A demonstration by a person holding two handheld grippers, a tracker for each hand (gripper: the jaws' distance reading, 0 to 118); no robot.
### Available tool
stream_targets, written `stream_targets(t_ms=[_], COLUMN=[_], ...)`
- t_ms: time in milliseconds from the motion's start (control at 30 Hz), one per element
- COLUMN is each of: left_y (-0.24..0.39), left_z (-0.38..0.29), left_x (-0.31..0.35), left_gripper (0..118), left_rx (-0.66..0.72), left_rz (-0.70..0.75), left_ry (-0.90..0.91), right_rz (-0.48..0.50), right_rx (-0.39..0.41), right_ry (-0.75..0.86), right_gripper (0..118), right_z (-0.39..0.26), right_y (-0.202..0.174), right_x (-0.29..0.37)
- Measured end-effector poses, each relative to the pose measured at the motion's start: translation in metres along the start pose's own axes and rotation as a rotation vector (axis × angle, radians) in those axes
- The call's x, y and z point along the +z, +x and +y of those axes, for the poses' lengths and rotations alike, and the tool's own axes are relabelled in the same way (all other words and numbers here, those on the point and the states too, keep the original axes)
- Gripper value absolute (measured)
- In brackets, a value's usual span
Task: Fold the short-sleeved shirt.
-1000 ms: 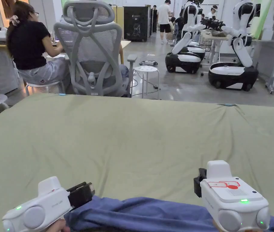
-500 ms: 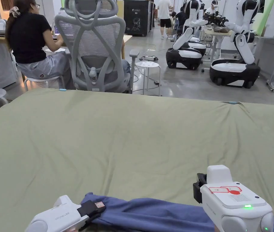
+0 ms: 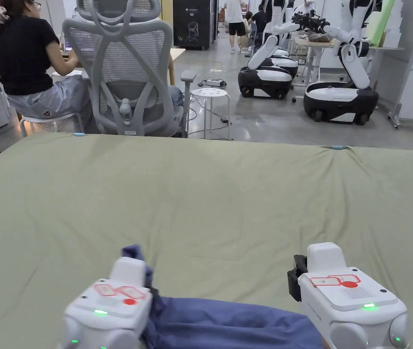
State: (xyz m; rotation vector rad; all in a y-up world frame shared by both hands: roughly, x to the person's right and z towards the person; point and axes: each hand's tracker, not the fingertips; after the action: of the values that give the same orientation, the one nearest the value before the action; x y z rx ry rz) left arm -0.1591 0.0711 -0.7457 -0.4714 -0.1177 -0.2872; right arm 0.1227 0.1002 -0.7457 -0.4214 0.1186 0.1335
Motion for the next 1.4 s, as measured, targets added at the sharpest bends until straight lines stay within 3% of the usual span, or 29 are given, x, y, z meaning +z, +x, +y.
stream_targets(t_ms=[133,333,367,433,467,567,633,667,700,733,767,800,900,1100,1267,1400], left_y=[0.106,0.140,0.134,0.115,0.101,0.050,0.022,0.015,0.014,0.015,0.017,0.020,0.037,0.095,0.113,0.089], left_z=[0.003,-0.022,-0.019,-0.004,0.007,0.032,0.030,0.026,0.023,0.016,0.010,0.002,-0.011,-0.020,-0.010,0.000], left_x=[-0.008,-0.041,-0.037,-0.021,-0.009,0.012,-0.001,-0.011,-0.022,-0.033,-0.041,-0.051,-0.058,-0.068,-0.063,-0.045], left_gripper=[8,12,33,92,109,106,102,86,62,24,0,0,0,0,0,0], left_rx=[-0.396,-0.408,-0.354,-0.235,-0.143,0.223,0.396,0.430,0.445,0.403,0.381,0.379,0.442,0.463,0.391,0.393], left_rz=[-0.062,-0.077,-0.108,-0.204,-0.240,-0.357,-0.381,-0.377,-0.355,-0.319,-0.291,-0.250,-0.388,-0.480,-0.488,-0.401], left_ry=[-0.032,-0.120,-0.105,-0.098,-0.053,0.023,0.000,-0.039,-0.090,-0.128,-0.157,-0.205,-0.255,-0.273,-0.257,-0.144], right_rz=[-0.025,-0.046,-0.042,-0.036,-0.035,-0.027,-0.020,-0.016,-0.012,-0.012,-0.013,-0.014,-0.014,-0.017,-0.022,-0.022], right_rx=[0.004,-0.012,-0.017,-0.026,-0.027,-0.032,-0.039,-0.044,-0.047,-0.046,-0.046,-0.047,-0.058,-0.059,-0.057,-0.057], right_ry=[0.000,-0.012,-0.018,-0.017,-0.016,-0.008,-0.003,-0.002,-0.003,-0.004,-0.004,-0.007,-0.014,-0.031,-0.036,-0.037], right_gripper=[0,0,0,0,0,0,0,0,0,0,0,0,0,0,0,0], right_z=[-0.005,-0.016,-0.017,-0.018,-0.018,-0.016,-0.015,-0.015,-0.016,-0.017,-0.018,-0.019,-0.022,-0.026,-0.027,-0.027], right_y=[0.017,0.041,0.044,0.047,0.048,0.048,0.047,0.047,0.047,0.047,0.047,0.048,0.049,0.050,0.051,0.051], right_x=[0.006,0.012,0.012,0.013,0.013,0.015,0.015,0.015,0.015,0.014,0.014,0.014,0.014,0.012,0.012,0.013])
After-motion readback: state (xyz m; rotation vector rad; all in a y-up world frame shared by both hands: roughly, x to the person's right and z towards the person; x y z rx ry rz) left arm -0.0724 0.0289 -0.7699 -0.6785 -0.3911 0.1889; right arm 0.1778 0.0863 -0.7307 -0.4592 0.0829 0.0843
